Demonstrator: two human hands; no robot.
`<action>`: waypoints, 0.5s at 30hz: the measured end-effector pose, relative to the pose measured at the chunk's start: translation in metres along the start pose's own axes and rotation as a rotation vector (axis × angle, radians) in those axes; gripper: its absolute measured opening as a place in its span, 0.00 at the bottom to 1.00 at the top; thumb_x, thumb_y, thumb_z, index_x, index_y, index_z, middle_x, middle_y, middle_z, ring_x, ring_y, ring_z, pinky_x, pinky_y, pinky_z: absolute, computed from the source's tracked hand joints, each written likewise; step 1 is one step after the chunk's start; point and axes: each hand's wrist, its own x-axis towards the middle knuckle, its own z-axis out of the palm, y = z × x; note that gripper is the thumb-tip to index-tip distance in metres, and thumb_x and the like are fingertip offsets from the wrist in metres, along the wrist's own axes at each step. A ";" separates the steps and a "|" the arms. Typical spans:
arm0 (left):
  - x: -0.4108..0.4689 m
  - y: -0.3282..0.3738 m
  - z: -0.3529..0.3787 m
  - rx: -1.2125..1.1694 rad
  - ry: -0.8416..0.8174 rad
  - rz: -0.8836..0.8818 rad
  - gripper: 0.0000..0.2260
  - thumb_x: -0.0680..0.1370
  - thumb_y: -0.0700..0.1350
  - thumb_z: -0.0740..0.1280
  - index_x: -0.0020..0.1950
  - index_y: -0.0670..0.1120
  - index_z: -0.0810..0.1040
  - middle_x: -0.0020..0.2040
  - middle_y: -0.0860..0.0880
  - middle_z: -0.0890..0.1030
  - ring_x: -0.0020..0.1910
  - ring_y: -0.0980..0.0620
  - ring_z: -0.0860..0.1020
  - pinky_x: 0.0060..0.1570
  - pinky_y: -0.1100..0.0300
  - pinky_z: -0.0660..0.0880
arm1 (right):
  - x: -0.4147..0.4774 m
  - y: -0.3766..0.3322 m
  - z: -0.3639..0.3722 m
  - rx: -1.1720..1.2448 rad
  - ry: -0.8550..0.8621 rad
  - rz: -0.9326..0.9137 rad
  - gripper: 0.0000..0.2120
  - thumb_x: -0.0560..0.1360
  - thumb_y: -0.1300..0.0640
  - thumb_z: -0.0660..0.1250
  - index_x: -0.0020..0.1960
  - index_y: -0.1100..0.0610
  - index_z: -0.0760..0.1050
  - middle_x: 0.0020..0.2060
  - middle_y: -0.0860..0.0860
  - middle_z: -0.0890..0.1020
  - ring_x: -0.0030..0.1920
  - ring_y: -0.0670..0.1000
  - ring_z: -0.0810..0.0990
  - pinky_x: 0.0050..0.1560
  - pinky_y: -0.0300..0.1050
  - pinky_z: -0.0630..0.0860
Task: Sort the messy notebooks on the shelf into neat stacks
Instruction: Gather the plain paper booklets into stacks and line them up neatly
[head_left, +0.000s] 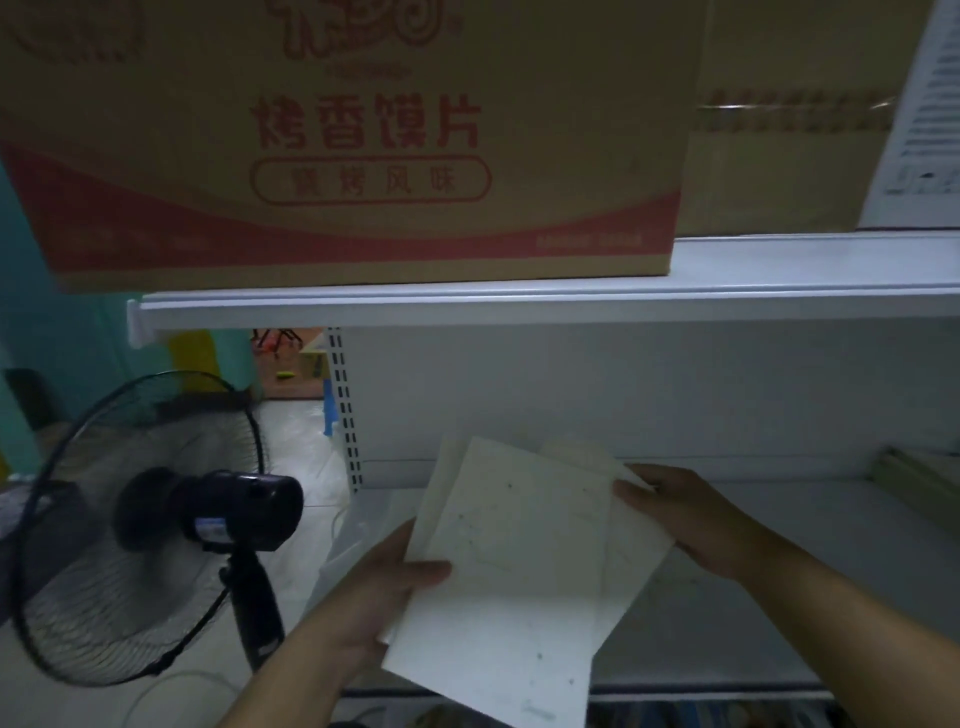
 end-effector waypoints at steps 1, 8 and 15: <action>0.003 0.002 0.000 -0.015 -0.009 0.013 0.29 0.62 0.37 0.71 0.63 0.45 0.74 0.56 0.38 0.81 0.53 0.36 0.80 0.51 0.44 0.78 | -0.003 0.000 -0.008 0.016 0.016 0.013 0.07 0.77 0.57 0.65 0.51 0.53 0.81 0.45 0.51 0.86 0.46 0.53 0.84 0.46 0.48 0.80; 0.025 0.007 -0.001 0.012 0.127 0.069 0.11 0.74 0.39 0.66 0.55 0.50 0.77 0.46 0.43 0.85 0.46 0.35 0.81 0.49 0.43 0.77 | -0.054 0.001 -0.099 0.159 0.132 0.146 0.14 0.73 0.55 0.69 0.55 0.60 0.78 0.45 0.56 0.85 0.43 0.55 0.85 0.38 0.43 0.81; 0.018 0.002 0.074 0.250 0.067 0.117 0.21 0.62 0.45 0.70 0.55 0.52 0.78 0.48 0.51 0.85 0.49 0.48 0.82 0.50 0.53 0.76 | -0.080 -0.004 -0.128 0.121 0.015 0.155 0.18 0.69 0.55 0.72 0.55 0.63 0.78 0.47 0.58 0.85 0.45 0.55 0.84 0.46 0.46 0.81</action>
